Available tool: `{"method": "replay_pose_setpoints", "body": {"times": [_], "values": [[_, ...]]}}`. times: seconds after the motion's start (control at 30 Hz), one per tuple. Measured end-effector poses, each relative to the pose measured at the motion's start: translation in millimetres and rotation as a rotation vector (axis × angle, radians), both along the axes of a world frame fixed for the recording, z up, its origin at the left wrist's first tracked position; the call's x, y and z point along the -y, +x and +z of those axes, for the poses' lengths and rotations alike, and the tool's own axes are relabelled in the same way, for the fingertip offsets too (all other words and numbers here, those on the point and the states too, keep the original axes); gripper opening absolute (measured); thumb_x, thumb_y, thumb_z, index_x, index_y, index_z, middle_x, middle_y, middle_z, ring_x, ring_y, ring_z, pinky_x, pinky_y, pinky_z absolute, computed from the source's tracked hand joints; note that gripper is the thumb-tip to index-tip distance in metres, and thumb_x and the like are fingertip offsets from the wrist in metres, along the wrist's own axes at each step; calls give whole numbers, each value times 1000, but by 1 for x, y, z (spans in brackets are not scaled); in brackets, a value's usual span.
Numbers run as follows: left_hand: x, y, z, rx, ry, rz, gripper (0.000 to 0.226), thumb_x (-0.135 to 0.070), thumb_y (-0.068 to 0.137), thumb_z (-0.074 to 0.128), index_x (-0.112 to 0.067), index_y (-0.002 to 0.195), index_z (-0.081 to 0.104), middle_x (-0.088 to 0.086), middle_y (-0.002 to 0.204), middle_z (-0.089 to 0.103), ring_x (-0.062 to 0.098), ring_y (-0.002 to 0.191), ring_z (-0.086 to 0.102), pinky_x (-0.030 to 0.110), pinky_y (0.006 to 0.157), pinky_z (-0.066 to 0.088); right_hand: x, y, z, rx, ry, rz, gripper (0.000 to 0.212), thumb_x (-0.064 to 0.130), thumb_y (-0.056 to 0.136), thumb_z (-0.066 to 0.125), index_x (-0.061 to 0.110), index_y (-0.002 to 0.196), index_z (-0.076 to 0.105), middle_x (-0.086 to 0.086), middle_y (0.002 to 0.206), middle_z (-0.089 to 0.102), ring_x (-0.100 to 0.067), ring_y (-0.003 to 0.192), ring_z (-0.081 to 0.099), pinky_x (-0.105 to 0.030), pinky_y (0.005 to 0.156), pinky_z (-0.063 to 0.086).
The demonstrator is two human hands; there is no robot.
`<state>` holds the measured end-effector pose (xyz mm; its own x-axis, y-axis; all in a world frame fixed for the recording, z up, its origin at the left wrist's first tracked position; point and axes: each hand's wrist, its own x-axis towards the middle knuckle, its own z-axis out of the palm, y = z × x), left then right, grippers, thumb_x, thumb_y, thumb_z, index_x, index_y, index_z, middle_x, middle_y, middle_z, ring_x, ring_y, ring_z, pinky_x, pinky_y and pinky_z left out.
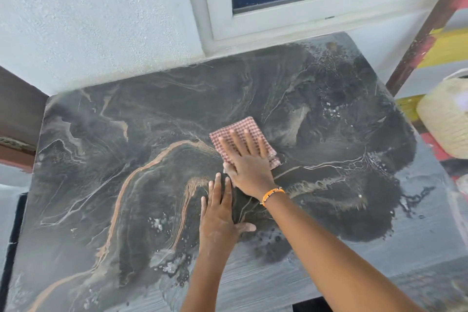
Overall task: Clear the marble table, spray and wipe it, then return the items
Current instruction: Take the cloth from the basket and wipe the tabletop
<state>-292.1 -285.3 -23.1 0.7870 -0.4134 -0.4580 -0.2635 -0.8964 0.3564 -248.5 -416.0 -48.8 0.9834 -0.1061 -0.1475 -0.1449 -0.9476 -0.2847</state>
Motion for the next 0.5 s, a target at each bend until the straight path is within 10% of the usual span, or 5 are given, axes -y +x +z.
{"method": "replay_pose_setpoints", "body": {"times": [0.17, 0.4, 0.5], "values": [[34, -8, 4, 50, -42, 159, 144, -99, 37, 6, -8, 147, -6, 9, 157, -6, 28, 145, -6, 46, 116, 6, 69, -32, -3, 43, 3, 206, 59, 40, 88, 27, 41, 146, 16, 10, 157, 15, -19, 147, 7, -41, 118, -2], [153, -7, -10, 124, 10, -44, 116, -85, 70, 6, 5, 141, 23, 24, 148, 30, 41, 136, 29, 55, 103, 32, 232, -73, -11, -12, -90, -144, 58, 45, 88, 14, 43, 145, 8, 13, 157, 12, -18, 147, 6, -40, 118, 0], [193, 7, -1, 63, 40, -81, 123, -87, 60, 12, 0, 145, -4, 17, 156, 1, 34, 144, 3, 49, 114, 13, 277, -100, -11, -8, -93, -404, 62, 41, 85, 16, 38, 146, 11, 4, 157, 20, -25, 145, 15, -45, 119, 9]]}}
